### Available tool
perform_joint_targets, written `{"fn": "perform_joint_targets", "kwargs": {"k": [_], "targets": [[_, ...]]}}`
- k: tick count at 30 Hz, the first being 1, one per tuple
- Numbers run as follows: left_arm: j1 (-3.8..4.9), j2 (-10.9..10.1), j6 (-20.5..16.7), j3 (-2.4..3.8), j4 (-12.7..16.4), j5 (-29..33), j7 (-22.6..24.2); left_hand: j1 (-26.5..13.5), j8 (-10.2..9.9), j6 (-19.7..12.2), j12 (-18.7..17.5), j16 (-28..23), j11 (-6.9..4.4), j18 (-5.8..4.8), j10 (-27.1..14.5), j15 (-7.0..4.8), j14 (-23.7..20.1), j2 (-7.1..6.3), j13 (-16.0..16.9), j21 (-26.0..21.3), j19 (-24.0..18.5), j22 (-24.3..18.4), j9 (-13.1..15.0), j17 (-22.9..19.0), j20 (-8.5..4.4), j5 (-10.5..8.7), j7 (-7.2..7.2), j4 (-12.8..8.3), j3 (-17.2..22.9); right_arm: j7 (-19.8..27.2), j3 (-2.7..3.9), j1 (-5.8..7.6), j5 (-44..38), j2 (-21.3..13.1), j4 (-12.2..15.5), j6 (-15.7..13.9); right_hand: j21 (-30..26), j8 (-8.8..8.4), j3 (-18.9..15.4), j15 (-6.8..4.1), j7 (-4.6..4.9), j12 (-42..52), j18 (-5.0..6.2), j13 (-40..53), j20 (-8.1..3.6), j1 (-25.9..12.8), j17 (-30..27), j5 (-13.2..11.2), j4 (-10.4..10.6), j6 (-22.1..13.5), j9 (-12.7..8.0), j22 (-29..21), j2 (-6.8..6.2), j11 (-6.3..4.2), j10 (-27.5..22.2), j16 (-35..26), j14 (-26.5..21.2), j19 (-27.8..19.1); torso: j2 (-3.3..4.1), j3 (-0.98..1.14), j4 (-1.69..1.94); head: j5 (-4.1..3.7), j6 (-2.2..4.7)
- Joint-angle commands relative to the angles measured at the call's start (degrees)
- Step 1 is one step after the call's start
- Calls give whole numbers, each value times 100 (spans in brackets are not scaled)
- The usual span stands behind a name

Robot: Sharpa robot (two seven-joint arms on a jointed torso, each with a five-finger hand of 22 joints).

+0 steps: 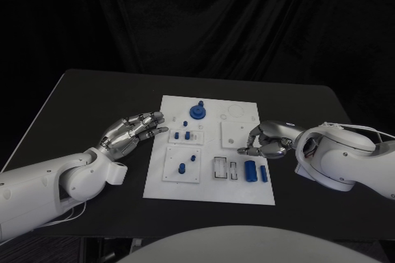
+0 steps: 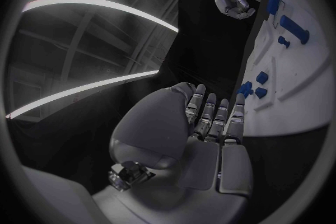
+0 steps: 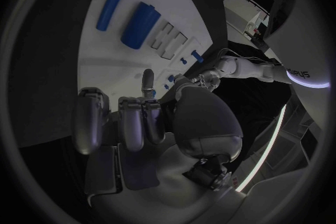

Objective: Assemble the parts on the task board

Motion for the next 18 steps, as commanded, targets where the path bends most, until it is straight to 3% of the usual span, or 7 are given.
{"fn": "perform_joint_targets", "kwargs": {"k": [1,5,6,8,11,14,18], "targets": [[-7,24,23,5,2,25,41,-46,20,11,30,17,8,-10,41,23,15,0,9,16,40,4,-5,8,5,31,25,4,27,-947,1,-58,-194,-15,45,457,199,454,-99,-93,-92,15,-104,1505,-93,-139,1505,-8,-4,-4,386,1250,10,-105,611,30,596,275,20,12,6,-23,0],[-8,38,35,5,-1,25,42,-48,21,11,30,15,9,-10,43,22,14,2,9,16,41,2,-6,7,5,31,27,7,29,-1198,1,-92,-420,-15,114,498,298,824,-173,-166,-179,15,-122,1505,-163,-238,1505,-29,10,-29,751,1272,13,-187,611,30,596,303,6,6,23,-69,0],[-8,41,37,5,-3,25,42,-48,21,11,30,15,9,-10,43,22,14,2,9,16,41,2,-6,7,5,31,27,7,29,-1259,1,-99,-464,-13,130,537,333,985,-216,-205,-232,15,-129,1505,-195,-302,1505,-127,0,32,907,1280,-5,-231,611,30,596,312,4,8,20,-69,0],[-9,46,39,5,-7,25,39,-48,21,11,30,15,9,-10,43,22,14,2,9,16,41,2,-6,7,5,31,27,7,29,-1347,0,-111,-517,-10,151,591,321,1068,-246,-235,-266,15,-124,1505,-226,-325,1505,-314,5,54,1021,1273,-34,-267,611,30,596,302,9,17,9,-64,0],[-10,52,43,5,-11,25,34,-53,23,11,33,20,14,-11,48,21,17,7,10,16,43,1,-6,8,4,30,29,12,32,-1463,0,-138,-618,-11,190,665,304,1071,-255,-242,-271,15,-120,1505,-235,-322,1505,-395,3,36,1052,1267,-52,-273,611,30,596,292,14,30,-1,-55,0],[-10,50,45,5,-10,25,30,-55,24,12,34,18,17,-11,52,21,15,8,10,16,43,0,-6,7,4,29,30,14,33,-1549,0,-172,-716,-16,238,691,375,1054,-263,-251,-273,15,-137,1505,-246,-335,1505,-486,7,4,1080,1289,-61,-279,611,30,596,320,0,16,4,-43,0],[-11,45,42,5,-10,25,25,-62,27,12,40,29,26,-11,64,19,23,8,12,16,45,-3,-7,8,3,22,30,19,34,-1632,0,-200,-769,-2,268,732,330,999,-272,-254,-267,15,-125,1505,-251,-366,1505,-528,10,-37,1073,1273,-61,-278,611,30,596,300,-4,14,6,-43,0]]}}
